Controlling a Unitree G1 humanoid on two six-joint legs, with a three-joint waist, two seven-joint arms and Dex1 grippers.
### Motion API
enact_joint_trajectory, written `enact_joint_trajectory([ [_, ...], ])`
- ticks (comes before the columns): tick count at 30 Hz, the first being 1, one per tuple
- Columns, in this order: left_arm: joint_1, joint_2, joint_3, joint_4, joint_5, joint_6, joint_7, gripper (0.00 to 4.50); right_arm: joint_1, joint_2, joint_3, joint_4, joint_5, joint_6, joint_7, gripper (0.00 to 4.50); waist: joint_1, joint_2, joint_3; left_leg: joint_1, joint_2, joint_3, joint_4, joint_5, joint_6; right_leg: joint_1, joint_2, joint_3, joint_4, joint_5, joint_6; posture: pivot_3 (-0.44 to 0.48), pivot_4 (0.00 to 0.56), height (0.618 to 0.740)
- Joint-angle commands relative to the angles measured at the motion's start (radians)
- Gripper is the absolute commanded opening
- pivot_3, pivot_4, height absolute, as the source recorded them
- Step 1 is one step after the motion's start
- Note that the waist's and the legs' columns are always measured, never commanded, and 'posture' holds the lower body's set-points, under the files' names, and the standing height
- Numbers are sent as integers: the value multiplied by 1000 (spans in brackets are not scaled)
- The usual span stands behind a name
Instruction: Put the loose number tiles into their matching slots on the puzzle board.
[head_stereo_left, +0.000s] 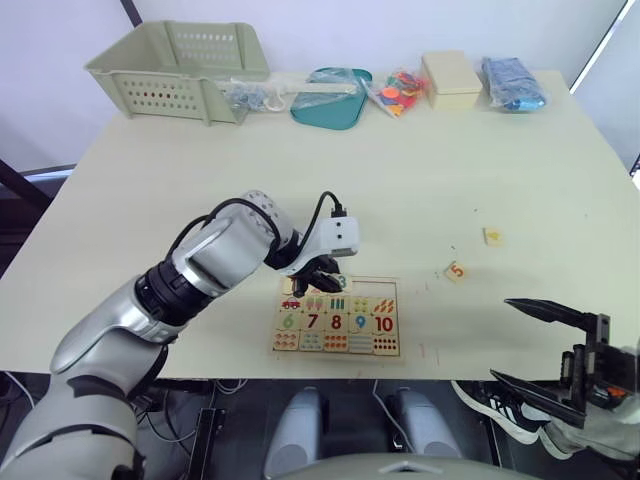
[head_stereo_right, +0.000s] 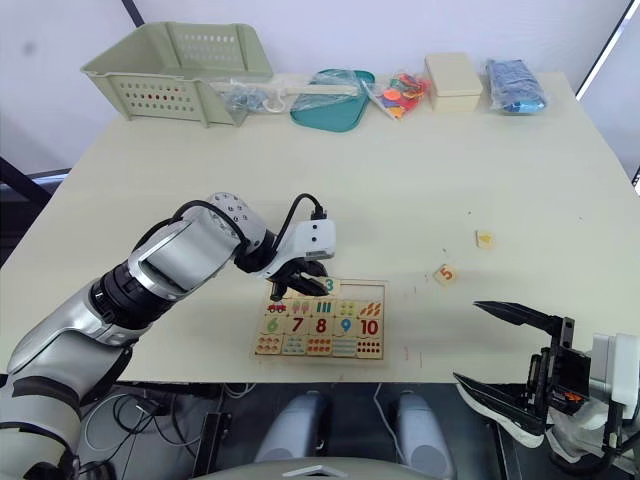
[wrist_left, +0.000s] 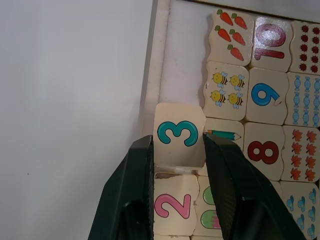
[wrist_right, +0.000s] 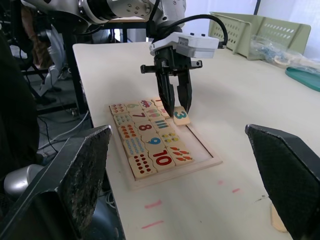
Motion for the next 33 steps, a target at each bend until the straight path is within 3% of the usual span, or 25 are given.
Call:
enact_joint_trajectory([
  [1, -23, 8, -6, -18, 17, -7, -7, 1015, 7, 5, -10, -29, 7, -20, -8, 4500, 0, 0, 0, 0, 0, 0, 0, 0, 0, 0, 0, 0, 0, 0, 0, 0, 150, 740],
  [33, -22, 4, -41, -12, 40, 2, -3, 1015, 26, 15, -1, -32, 0, -40, -19, 4500, 0, 0, 0, 0, 0, 0, 0, 0, 0, 0, 0, 0, 0, 0, 0, 0, 150, 740],
])
